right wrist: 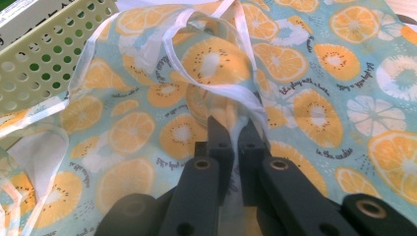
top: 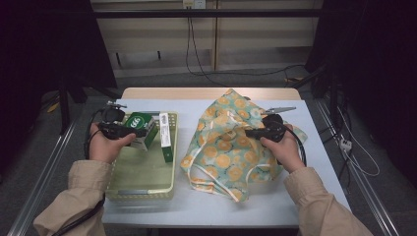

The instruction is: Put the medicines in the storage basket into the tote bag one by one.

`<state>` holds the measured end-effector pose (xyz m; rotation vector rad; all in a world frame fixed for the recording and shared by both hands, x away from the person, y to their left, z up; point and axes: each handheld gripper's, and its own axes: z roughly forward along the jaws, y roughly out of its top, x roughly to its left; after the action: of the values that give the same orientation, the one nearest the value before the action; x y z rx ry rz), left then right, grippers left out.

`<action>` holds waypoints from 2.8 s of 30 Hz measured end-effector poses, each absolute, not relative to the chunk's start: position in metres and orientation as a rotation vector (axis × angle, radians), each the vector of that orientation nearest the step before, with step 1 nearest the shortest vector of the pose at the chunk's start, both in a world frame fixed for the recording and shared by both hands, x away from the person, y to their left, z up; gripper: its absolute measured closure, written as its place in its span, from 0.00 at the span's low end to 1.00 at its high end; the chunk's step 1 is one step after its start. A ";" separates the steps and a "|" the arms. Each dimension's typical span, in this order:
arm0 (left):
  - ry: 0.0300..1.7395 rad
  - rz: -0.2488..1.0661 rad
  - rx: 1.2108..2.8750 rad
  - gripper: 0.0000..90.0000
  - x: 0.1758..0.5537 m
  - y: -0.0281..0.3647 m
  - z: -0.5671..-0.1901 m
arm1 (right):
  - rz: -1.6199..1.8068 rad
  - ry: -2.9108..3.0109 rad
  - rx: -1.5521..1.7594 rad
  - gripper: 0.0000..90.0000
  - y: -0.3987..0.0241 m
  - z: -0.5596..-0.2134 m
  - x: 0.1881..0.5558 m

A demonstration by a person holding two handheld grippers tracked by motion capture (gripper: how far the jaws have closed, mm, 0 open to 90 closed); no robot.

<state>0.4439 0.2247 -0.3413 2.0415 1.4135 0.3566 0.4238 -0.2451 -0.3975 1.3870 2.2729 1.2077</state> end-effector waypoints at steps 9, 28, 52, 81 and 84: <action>1.299 0.375 2.036 0.20 0.439 0.213 -0.299 | 1.216 2.270 1.381 0.99 -0.245 -0.397 0.424; 0.949 0.221 2.167 0.20 0.436 0.098 -0.286 | 1.225 2.274 1.372 0.99 -0.245 -0.393 0.424; 0.701 0.037 2.329 0.20 0.408 -0.010 -0.355 | 1.249 2.235 1.368 0.99 -0.248 -0.387 0.427; 0.851 0.168 2.287 0.19 0.470 -0.033 -0.394 | 1.252 2.234 1.332 0.99 -0.244 -0.374 0.424; 0.836 0.171 2.277 0.19 0.475 -0.035 -0.394 | 1.264 2.228 1.342 0.99 -0.244 -0.376 0.426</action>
<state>0.4754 -0.0350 -0.3939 2.2770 0.8358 0.1713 0.4261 -0.2435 -0.3760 1.3416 2.2284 1.2640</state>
